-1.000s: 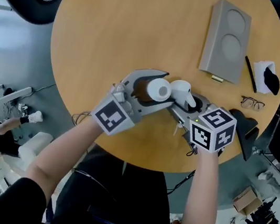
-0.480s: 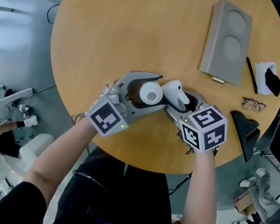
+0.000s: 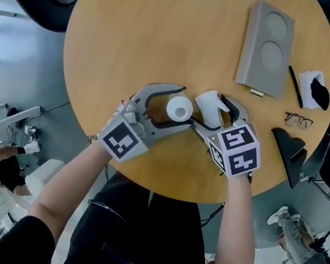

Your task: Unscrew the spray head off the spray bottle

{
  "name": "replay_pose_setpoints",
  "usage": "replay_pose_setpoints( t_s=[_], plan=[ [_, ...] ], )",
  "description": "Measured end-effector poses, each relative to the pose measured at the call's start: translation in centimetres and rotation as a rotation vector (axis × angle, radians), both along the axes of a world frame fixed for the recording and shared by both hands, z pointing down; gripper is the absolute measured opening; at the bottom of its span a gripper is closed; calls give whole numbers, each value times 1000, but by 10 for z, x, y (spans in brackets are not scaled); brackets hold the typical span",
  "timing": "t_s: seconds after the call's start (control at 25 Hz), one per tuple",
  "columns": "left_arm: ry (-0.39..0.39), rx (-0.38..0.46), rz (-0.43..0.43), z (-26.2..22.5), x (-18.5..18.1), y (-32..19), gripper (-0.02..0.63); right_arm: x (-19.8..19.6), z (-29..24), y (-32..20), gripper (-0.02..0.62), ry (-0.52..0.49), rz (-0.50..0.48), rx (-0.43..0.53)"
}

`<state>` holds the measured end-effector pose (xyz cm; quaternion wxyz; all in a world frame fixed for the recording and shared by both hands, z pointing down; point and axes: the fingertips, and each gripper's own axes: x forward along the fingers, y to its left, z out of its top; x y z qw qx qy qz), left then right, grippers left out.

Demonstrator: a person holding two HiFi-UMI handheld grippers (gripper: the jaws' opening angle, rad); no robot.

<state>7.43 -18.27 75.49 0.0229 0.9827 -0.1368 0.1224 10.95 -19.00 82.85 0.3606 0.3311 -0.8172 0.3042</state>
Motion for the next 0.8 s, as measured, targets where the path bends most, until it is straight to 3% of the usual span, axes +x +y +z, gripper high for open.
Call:
replay_pose_setpoints(
  t_s=[0.4,0.68,0.8],
  plan=[
    [-7,19,-25,-19,-13,2,345,11,-34,-13,472,89,32,128],
    [-11,-1,-51,-58,-27,14,344,-1,-74,5,472,87,-8,133],
    [-8,-7,-53,-89,-35,25,314,-12,-101,21,464,101,-50,121]
  ],
)
